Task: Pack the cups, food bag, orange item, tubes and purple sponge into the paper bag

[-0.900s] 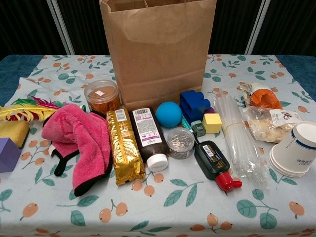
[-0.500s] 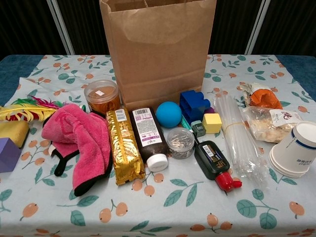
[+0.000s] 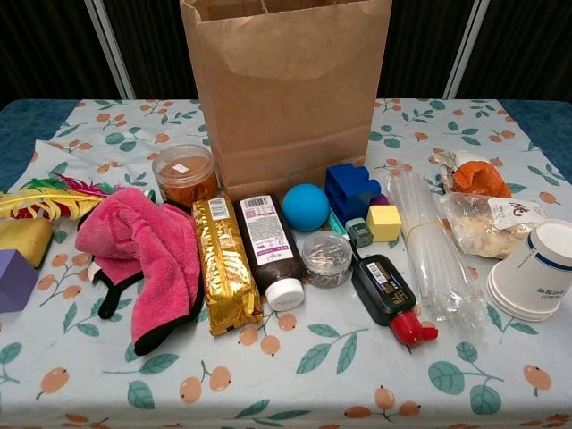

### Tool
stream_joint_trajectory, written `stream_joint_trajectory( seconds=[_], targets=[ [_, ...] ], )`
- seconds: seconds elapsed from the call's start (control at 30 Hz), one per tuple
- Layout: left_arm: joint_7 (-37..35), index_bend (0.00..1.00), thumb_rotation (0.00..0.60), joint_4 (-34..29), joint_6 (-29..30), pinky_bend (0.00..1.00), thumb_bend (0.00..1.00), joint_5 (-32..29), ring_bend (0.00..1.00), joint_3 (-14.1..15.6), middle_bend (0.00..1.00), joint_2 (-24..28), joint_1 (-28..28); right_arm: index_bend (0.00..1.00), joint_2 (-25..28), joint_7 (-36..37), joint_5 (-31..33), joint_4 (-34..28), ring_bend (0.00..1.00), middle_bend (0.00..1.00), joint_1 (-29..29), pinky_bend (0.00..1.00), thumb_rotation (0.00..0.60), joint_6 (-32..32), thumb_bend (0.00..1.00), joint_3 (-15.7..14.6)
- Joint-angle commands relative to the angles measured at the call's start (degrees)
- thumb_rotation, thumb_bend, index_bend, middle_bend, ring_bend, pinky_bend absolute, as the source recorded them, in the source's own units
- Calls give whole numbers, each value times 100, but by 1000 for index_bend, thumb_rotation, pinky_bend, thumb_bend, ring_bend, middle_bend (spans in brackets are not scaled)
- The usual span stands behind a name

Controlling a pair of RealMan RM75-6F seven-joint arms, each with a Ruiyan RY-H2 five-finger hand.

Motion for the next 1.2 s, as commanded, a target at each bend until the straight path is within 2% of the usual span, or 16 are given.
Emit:
stream_joint_trajectory(
  seconds=[0.03,0.27,0.63,0.9,1.07,1.2],
  targets=[
    [-40,87,600,14,15,69,0,-22,28,-21,67,7,0,38,88,-878,608,-612,0,130,433,0,600,-695,43,136],
    [-123,88,600,70,0,69,0,-53,28,-29,67,-12,-3,109,-235,-1428,1008,-706,13,154,669,7,600,-943,50,184],
    [-206,87,600,137,-9,69,0,-68,27,-29,67,-43,-10,238,-571,-1849,1191,-583,117,254,751,121,600,-839,77,114],
    [-224,87,600,163,-20,69,0,-78,27,-27,67,-58,-13,334,-739,-1870,1152,-388,174,316,776,180,600,-741,109,62],
    [-225,88,600,176,-25,69,0,-83,28,-22,66,-66,-10,360,-807,-1883,1134,-331,204,345,801,212,600,-704,131,42],
    [-230,87,600,179,-37,69,0,-88,28,-18,66,-64,-12,436,-842,-1809,1028,-294,259,401,792,270,600,-587,167,43]
  ],
)
